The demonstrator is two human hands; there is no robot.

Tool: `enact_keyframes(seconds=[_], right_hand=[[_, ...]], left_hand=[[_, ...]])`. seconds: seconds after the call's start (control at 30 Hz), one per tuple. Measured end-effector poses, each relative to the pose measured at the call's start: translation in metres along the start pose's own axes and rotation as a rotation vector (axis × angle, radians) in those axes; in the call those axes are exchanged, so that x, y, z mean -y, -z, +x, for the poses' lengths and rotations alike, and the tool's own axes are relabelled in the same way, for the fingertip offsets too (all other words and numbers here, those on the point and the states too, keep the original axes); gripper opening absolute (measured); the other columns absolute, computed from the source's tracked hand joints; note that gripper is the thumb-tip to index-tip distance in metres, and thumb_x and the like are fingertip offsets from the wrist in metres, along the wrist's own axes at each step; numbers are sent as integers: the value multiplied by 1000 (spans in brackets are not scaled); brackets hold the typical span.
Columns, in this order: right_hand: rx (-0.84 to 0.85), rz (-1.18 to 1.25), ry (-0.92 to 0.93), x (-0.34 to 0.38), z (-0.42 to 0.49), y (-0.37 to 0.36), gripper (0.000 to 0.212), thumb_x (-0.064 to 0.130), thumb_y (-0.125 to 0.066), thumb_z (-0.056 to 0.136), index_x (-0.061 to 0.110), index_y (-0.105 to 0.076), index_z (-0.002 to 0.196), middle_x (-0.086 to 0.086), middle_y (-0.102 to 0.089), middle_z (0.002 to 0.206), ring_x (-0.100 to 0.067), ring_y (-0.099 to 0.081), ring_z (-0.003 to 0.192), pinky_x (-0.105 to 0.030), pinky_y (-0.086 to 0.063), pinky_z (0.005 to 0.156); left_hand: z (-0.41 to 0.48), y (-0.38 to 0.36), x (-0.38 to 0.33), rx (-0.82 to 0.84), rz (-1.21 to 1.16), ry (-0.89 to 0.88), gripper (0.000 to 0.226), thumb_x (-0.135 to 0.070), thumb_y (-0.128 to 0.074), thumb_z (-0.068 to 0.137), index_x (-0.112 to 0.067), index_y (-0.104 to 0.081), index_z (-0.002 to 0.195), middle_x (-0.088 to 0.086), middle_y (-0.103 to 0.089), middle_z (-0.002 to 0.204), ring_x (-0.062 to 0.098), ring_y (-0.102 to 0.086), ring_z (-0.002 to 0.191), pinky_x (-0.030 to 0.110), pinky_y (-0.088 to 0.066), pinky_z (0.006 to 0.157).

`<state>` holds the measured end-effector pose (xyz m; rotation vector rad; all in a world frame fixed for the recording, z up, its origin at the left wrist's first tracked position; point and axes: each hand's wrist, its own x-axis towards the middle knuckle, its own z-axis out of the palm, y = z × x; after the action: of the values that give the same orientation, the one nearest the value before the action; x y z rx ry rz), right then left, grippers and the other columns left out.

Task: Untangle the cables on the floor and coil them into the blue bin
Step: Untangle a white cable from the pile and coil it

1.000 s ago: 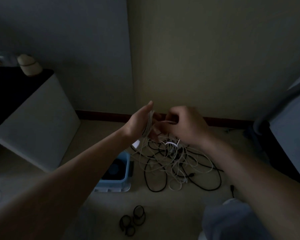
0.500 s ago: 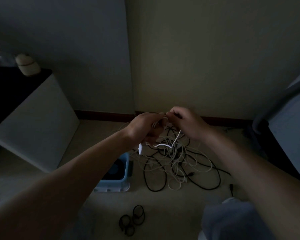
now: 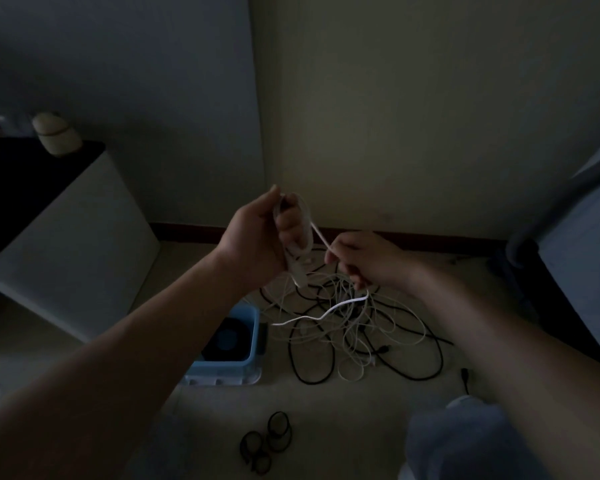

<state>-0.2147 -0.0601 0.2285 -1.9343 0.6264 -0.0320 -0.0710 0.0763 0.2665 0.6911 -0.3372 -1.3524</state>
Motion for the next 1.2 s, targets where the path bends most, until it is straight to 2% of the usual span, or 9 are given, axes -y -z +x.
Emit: enact_keyframes(seconds=[0.2, 0.3, 0.43, 0.57, 0.73, 0.83, 0.93, 1.03, 1.2], right_hand=[[126, -71, 26, 8, -6, -31, 25, 25, -37, 108, 30, -61, 102, 3, -57, 59, -9, -50, 43, -25, -44, 49], [146, 23, 101, 19, -12, -39, 31, 14, -41, 106, 38, -59, 99, 0, -59, 62, -10, -49, 44, -24, -45, 48], [72, 103, 200, 24, -13, -36, 26, 17, -58, 96, 29, -74, 79, 3, -61, 59, -18, -52, 56, -37, -41, 59], [-47, 269, 222, 26, -17, -25, 16, 18, -69, 91, 24, -76, 78, 0, -54, 58, -22, -47, 59, -32, -37, 59], [-193, 258, 240, 30, -18, -26, 22, 24, -71, 90, 18, -69, 69, 9, -61, 55, -3, -54, 51, -21, -38, 54], [-302, 148, 287, 32, -18, -23, 25, 32, -76, 85, 14, -67, 70, 3, -68, 63, -5, -61, 56, -21, -45, 58], [-343, 70, 314, 32, -16, -18, 27, 31, -83, 78, 20, -63, 65, 6, -68, 61, -5, -62, 56, -23, -47, 57], [-436, -114, 314, 31, -16, -11, 39, 40, -86, 73, 20, -55, 60, 11, -62, 54, -1, -52, 48, -18, -38, 47], [-237, -86, 226, 24, -8, 2, 32, 41, -71, 87, 21, -58, 65, 17, -53, 50, 2, -42, 48, -20, -33, 51]], left_hand=[[2, 9, -7, -146, 8, -117, 34, -36, -31, 105, -14, -49, 87, 9, -74, 97, 23, -73, 85, 37, -49, 86], [2, 9, -9, -182, 40, -122, 46, -45, -31, 105, -4, -47, 117, 20, -70, 117, 33, -71, 103, 44, -47, 93], [1, 7, -10, -209, 187, -102, 61, -53, -30, 102, 0, -39, 132, 25, -66, 122, 39, -67, 109, 50, -43, 102], [-2, 3, -8, -196, 318, -76, 63, -53, -27, 102, 1, -37, 133, 30, -64, 123, 45, -65, 110, 51, -51, 93], [-1, 3, 3, -182, 537, -2, 78, -58, -30, 99, 9, -40, 137, 32, -64, 117, 33, -68, 91, 36, -55, 75], [-2, 1, 7, -22, 694, 81, 89, -62, -19, 99, 17, -53, 120, 26, -63, 87, 32, -61, 67, 30, -53, 59], [-6, -8, 13, 40, 843, 149, 83, -56, -4, 101, 5, -60, 88, 21, -57, 73, 23, -55, 51, 25, -45, 47], [-2, -5, 16, 42, 887, 221, 76, -64, -12, 98, -2, -55, 97, 10, -44, 60, 18, -37, 47, 26, -31, 45], [-3, -2, 10, 10, 906, 219, 47, -44, -29, 105, -5, -53, 94, -2, -22, 58, 15, -16, 52, 32, -14, 52]])
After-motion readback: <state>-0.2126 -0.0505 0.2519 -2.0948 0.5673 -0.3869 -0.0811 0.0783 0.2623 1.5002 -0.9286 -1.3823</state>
